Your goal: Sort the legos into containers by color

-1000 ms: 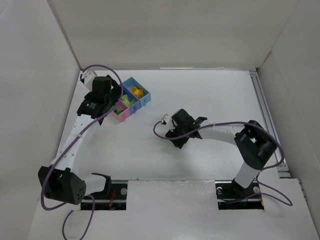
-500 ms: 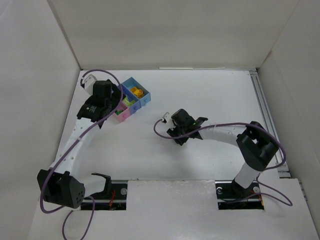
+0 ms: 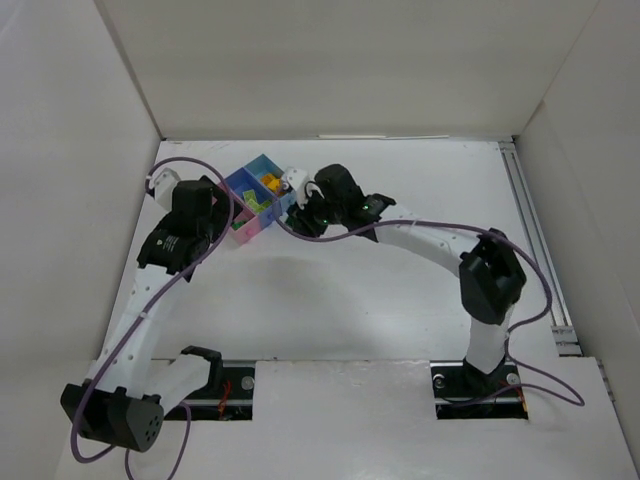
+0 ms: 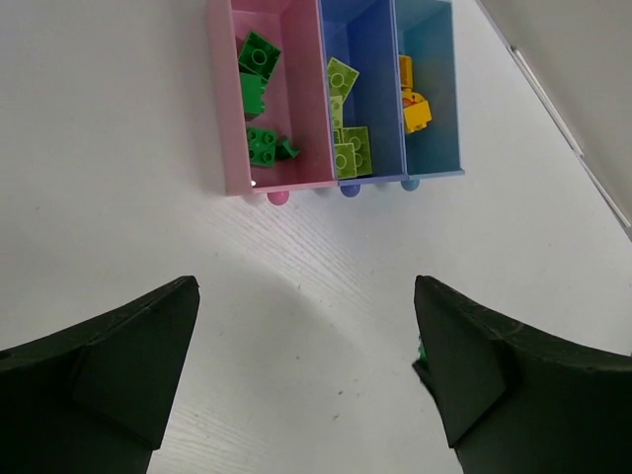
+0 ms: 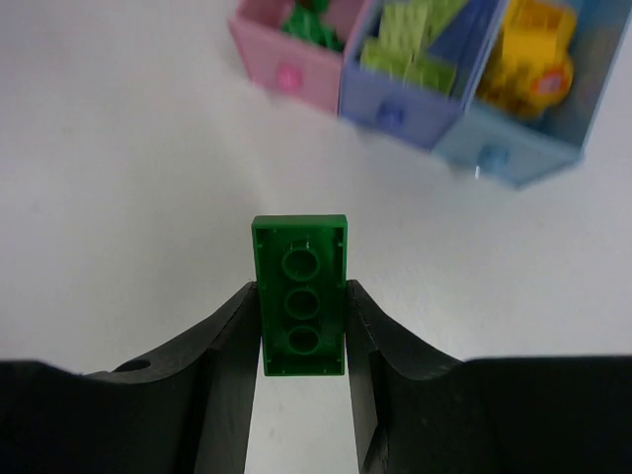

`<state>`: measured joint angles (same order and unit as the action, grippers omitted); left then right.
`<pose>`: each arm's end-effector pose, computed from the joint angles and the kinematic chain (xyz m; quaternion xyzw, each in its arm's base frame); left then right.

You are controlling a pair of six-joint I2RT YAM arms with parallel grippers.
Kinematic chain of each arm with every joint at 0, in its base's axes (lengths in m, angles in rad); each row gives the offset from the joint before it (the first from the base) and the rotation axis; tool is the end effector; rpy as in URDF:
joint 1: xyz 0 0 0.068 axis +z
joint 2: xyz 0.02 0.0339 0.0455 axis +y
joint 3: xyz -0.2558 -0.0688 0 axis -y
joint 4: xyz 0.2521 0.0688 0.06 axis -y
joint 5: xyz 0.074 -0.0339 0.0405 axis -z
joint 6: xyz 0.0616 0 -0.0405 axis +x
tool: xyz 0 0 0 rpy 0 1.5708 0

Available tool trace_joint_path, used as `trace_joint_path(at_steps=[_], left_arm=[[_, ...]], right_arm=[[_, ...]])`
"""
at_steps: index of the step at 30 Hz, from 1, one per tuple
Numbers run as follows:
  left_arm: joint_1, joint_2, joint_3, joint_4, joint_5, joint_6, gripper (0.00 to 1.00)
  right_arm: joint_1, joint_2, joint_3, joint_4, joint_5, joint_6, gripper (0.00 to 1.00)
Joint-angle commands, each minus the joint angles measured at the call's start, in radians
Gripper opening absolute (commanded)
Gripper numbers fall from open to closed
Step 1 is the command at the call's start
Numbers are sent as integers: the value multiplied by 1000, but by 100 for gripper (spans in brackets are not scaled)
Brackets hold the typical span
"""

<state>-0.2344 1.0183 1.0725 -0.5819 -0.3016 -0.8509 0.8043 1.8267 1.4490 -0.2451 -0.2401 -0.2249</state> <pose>0.2464 -0.0400 0.3379 -0.3314 0.7941 -0.1428 0.4891 0.3015 0.3343 0.2457 -0.4824 0.7420 0.2316 0.4038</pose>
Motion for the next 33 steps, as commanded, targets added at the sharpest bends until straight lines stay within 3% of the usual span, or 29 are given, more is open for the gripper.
trace_joint_path(at_steps=[1, 8, 17, 27, 33], left_arm=[[-5, -60, -17, -30, -5, -8, 88], [-5, -130, -29, -39, 41, 12, 93], [-5, -159, -48, -49, 41, 49, 95], [-5, -178, -57, -49, 50, 67, 99], [-5, -187, -26, -67, 38, 76, 99]], right_arm=[[22, 104, 213, 89, -125, -1, 20], [42, 376, 560, 242, -160, 122, 21], [84, 689, 898, 319, -19, 211, 26], [84, 686, 870, 343, 4, 236, 100], [73, 567, 762, 343, 58, 214, 100]])
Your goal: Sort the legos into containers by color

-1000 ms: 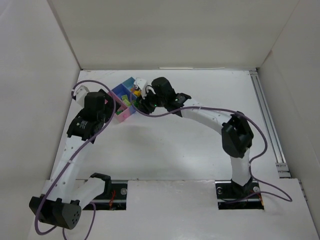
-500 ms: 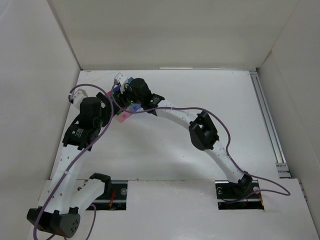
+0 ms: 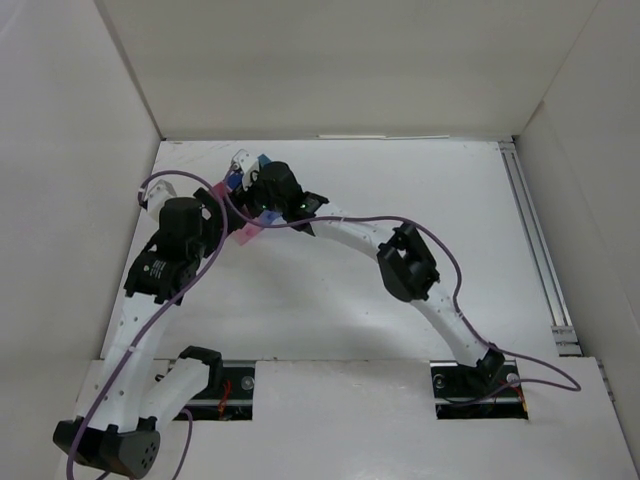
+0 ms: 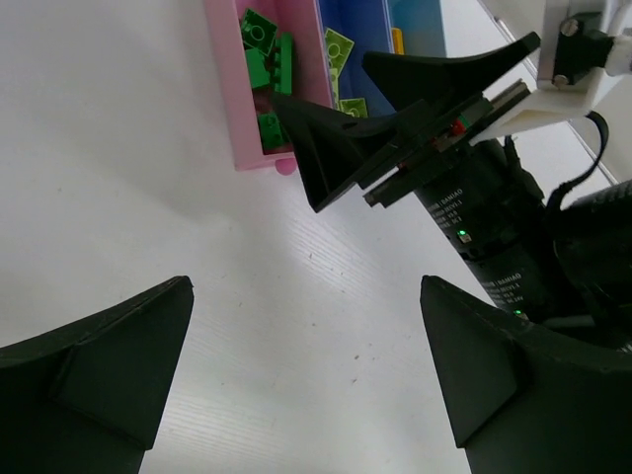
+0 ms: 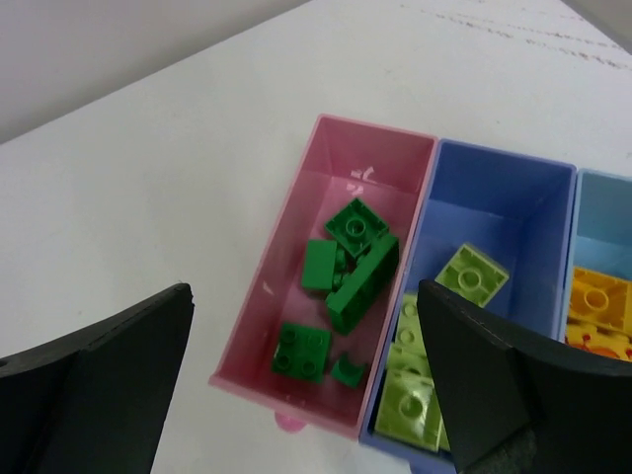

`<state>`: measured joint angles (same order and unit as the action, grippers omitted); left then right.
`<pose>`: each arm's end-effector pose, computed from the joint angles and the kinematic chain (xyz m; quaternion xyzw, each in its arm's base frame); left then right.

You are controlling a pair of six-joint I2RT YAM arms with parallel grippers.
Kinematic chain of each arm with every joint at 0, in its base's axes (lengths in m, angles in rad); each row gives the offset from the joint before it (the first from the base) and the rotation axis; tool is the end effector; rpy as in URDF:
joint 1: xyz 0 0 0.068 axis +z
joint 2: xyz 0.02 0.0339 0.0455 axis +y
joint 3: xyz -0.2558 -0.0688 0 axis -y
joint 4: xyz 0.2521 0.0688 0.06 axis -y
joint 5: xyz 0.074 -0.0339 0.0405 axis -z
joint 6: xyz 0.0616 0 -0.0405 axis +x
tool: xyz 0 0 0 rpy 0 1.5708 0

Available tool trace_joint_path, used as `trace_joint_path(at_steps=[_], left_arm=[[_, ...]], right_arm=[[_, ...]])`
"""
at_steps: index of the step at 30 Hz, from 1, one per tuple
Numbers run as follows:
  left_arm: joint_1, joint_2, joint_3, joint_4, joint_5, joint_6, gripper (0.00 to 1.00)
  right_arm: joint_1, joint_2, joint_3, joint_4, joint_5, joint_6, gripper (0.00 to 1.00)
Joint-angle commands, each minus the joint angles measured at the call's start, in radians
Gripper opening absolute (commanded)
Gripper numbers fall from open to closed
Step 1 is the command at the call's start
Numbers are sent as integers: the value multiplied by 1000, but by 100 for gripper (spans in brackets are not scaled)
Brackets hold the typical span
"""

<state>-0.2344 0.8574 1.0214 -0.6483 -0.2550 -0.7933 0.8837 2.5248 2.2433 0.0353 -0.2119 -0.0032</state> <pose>0.2076 -0.0336 0.3451 -0.2974 0.7980 -0.1572 0.5000 0.3818 0.4857 0.2164 -0.3952 0.6804 0.3360 0.5176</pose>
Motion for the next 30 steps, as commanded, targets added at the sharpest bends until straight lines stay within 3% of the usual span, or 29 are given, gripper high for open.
trace_joint_path(at_steps=[1, 6, 8, 10, 12, 17, 19, 22, 25, 30], left_arm=[[-5, -38, 25, -1, -24, 19, 99], [-5, -57, 14, -2, -58, 32, 100], [-5, -44, 2, 19, -46, 32, 100], [-5, -21, -9, 45, -36, 43, 100], [4, 15, -9, 55, -62, 32, 100], [38, 60, -33, 159, -20, 6, 100], [38, 60, -44, 170, -21, 6, 100], [38, 78, -55, 179, -40, -3, 100], [47, 89, -64, 179, -50, -17, 100], [47, 118, -64, 179, -50, -27, 100]], right_arm=[[-6, -183, -62, 63, 29, -7, 100], [-116, -438, -382, 63, 81, 16, 100], [-149, -627, -606, 74, 124, -7, 100], [-178, -765, -838, 74, 270, -18, 100], [-206, -958, -988, 74, 325, -31, 100], [-331, -1282, -1371, 45, 250, 40, 100], [-341, -1424, -1442, 3, 250, 60, 100], [-341, -1588, -1534, -81, 368, 60, 100], [-350, -1678, -1567, -150, 469, 60, 100], [-361, -1716, -1576, -170, 470, 49, 100]])
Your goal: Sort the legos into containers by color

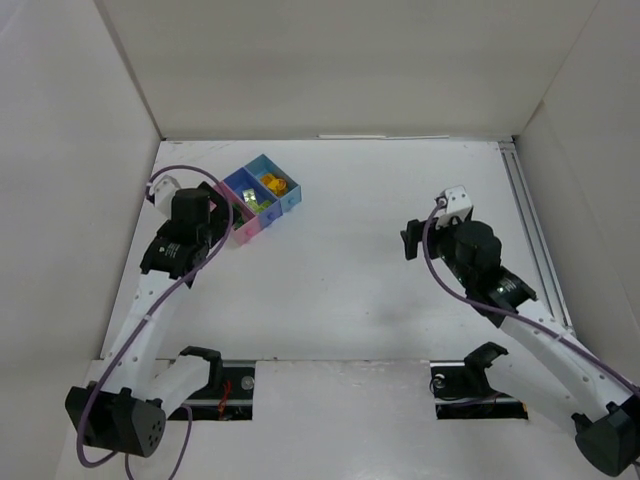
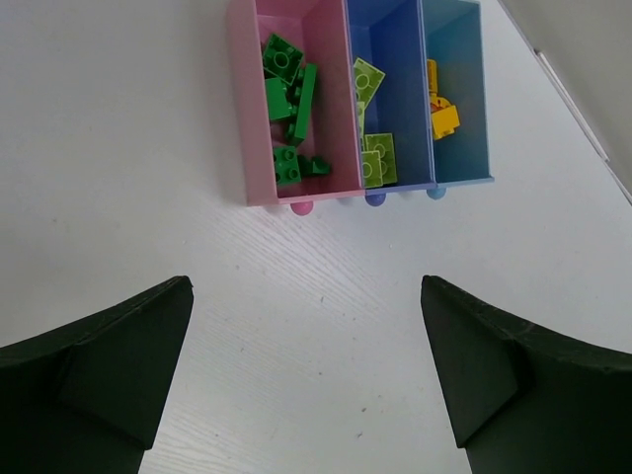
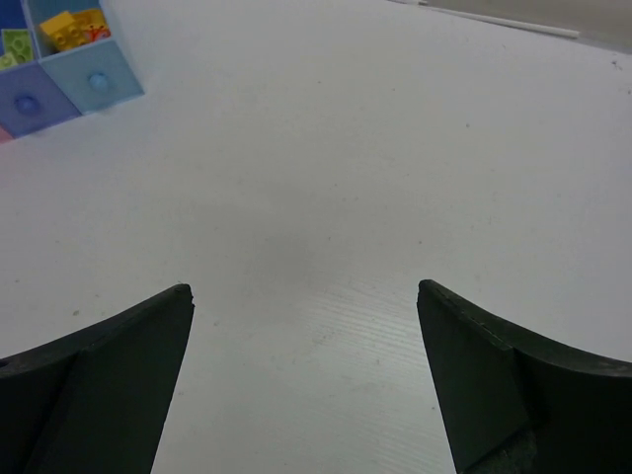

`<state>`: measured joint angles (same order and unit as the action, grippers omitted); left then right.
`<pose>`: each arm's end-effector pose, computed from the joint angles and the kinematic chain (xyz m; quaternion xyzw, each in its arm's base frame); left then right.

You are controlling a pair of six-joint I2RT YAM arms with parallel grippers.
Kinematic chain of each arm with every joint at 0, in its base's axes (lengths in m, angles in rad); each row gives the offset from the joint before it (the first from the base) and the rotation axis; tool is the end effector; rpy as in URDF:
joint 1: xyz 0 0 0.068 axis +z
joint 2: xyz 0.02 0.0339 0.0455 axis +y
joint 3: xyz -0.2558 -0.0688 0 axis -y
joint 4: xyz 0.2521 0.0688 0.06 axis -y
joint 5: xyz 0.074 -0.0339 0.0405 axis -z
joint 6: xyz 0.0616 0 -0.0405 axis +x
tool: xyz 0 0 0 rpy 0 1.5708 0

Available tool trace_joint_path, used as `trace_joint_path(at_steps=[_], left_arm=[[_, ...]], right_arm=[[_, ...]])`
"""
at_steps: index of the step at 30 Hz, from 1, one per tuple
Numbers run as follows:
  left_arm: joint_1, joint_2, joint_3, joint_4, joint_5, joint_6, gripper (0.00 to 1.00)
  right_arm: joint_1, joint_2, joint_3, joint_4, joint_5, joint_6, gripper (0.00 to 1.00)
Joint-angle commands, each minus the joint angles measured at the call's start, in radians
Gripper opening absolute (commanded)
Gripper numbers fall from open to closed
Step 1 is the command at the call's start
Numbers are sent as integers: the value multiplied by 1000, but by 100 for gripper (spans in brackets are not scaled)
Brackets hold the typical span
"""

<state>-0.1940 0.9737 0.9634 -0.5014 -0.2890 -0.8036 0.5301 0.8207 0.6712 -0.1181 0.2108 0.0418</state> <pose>0.2437 -0.0300 0.3173 -0.3257 0.7928 -0.1300 0.4984 0.2078 0.1068 0.2869 -0.1292 0.7827 0.0899 0.6022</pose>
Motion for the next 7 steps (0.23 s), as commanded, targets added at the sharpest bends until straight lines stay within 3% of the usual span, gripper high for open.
trace_joint_path(at_steps=[1, 7], left_arm=[[7, 2, -6, 32, -16, -17, 100], [7, 11, 14, 23, -25, -26, 100]], right_arm=[[-7, -12, -4, -17, 47, 4, 100], [-7, 11, 28, -46, 65, 4, 100]])
